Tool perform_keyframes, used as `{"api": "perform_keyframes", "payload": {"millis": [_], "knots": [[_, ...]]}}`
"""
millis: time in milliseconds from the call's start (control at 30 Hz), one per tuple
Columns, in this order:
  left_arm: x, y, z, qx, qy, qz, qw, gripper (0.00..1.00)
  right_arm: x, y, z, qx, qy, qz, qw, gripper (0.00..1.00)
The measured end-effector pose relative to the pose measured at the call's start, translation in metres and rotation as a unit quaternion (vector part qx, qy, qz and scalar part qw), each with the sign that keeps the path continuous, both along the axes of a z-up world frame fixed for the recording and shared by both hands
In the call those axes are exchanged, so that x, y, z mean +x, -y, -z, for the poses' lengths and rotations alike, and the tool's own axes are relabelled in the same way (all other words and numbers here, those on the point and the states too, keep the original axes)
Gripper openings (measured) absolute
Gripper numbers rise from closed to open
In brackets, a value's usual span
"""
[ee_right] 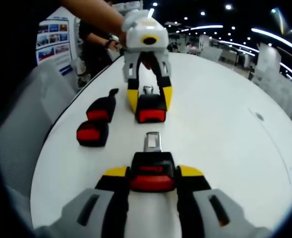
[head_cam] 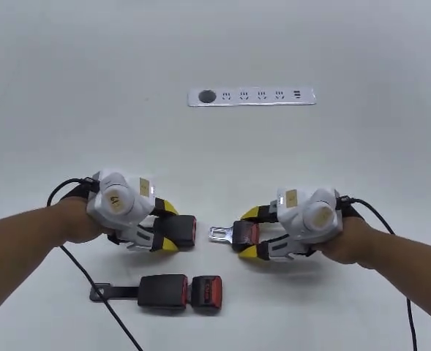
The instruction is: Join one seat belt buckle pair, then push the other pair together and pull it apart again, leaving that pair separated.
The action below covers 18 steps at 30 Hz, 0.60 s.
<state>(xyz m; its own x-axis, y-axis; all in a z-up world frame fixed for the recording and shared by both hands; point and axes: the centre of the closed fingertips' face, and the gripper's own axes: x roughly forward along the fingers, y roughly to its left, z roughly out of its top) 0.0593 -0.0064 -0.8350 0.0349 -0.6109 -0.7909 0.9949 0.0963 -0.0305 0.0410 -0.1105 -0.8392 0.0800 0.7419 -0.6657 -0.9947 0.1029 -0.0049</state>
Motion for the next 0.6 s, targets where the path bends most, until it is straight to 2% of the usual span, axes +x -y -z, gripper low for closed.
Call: {"api": "perform_keyframes", "payload": {"millis": [600], "knots": [[0.0,-0.002,0.003,0.003,-0.002,-0.001,1.0,0.37,-0.004,0.044,0.001,-0.009,-0.003,0.011,0.9999,0.38]]}}
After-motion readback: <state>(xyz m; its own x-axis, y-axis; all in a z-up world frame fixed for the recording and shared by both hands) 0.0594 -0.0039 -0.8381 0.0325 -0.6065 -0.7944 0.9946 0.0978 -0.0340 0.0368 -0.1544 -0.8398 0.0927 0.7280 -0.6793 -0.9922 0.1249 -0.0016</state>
